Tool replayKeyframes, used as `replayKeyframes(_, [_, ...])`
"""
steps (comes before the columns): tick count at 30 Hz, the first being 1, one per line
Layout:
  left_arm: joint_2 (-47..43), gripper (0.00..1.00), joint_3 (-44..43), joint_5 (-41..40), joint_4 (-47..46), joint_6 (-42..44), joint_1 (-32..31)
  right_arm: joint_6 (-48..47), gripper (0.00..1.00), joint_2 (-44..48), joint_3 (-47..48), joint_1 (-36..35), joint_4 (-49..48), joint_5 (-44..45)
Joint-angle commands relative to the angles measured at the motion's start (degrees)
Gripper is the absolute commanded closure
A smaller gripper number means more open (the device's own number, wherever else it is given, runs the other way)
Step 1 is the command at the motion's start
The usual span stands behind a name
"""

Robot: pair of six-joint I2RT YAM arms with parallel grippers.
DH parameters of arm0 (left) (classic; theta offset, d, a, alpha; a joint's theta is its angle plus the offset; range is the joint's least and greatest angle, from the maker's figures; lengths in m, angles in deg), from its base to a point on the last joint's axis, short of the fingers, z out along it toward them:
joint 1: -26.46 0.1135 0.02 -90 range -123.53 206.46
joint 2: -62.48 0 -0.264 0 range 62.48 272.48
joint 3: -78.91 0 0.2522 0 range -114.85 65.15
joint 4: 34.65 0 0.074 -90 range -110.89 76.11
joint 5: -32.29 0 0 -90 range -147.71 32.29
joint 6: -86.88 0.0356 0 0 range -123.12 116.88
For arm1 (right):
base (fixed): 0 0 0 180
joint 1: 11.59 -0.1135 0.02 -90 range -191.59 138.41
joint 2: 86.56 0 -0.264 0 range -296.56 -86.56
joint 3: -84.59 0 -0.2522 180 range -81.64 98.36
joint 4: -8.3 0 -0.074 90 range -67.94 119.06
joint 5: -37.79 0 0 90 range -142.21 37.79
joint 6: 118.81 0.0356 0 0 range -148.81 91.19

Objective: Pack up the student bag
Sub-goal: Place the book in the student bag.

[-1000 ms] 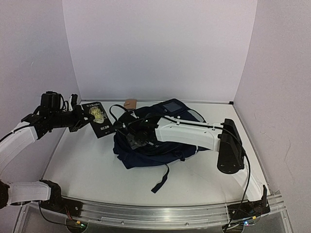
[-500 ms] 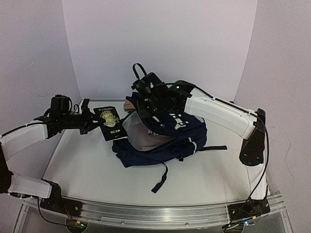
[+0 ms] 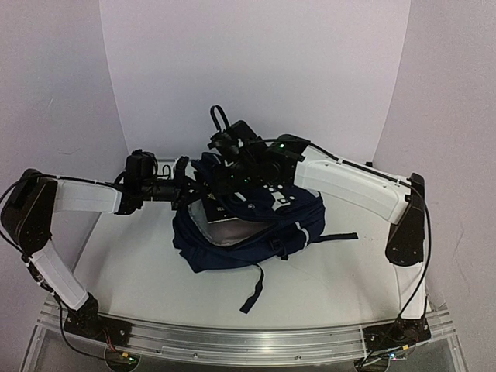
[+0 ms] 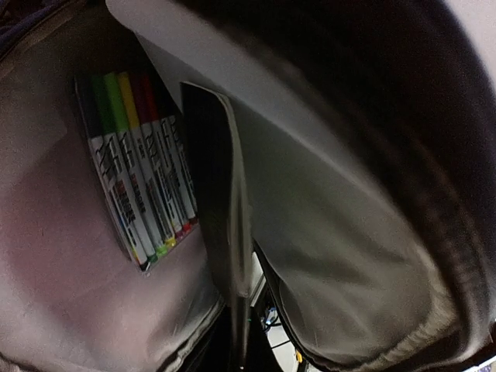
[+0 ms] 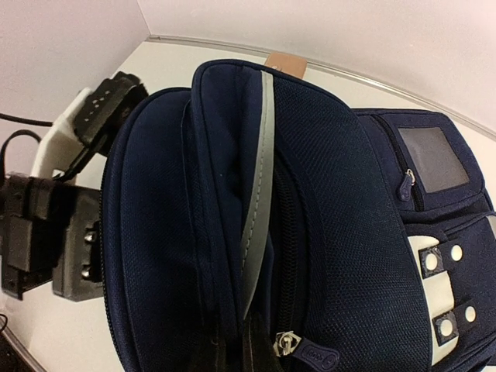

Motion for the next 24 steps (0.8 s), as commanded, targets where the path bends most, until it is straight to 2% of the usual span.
replayKeyframes(1, [6.82,1.00,-4.42,-0.31,-13.49,-4.24,-1.58,0.59,1.00,7.06,-0.16,-0.96,-10.62,-0.24])
replayKeyframes(9, [18.65,1.00,-9.79,-2.88,-21.42,-7.62,-3.77,0.21,1.00,7.17,-2.42,-0.92,-10.72,1.26])
replayKeyframes(14, [21.21,0.98,-12.36,-7.40,-13.67,-3.30,-4.34,0.28,1.00,7.23,-3.82,-0.91,-10.75,4.10])
replayKeyframes(17, [20.51,0.77,-12.21,-9.09,-8.51,-1.11,-4.34,0.30,0.99,7.82,-5.36,-0.93,-10.72,7.79])
replayKeyframes(20, [17.03,0.56,-11.32,-11.44,-1.15,2.49,-4.34,-0.15,0.89,8.83,-7.10,-0.96,-10.62,10.73])
replayKeyframes(22, [12.89,0.46,-10.45,-13.84,4.23,5.75,-4.26,-0.45,0.81,9.33,-8.16,-0.95,-10.54,11.78])
replayKeyframes(24, [8.88,0.36,-8.94,-16.50,9.71,8.18,-4.18,-0.72,0.77,9.72,-8.83,-0.97,-10.49,12.23])
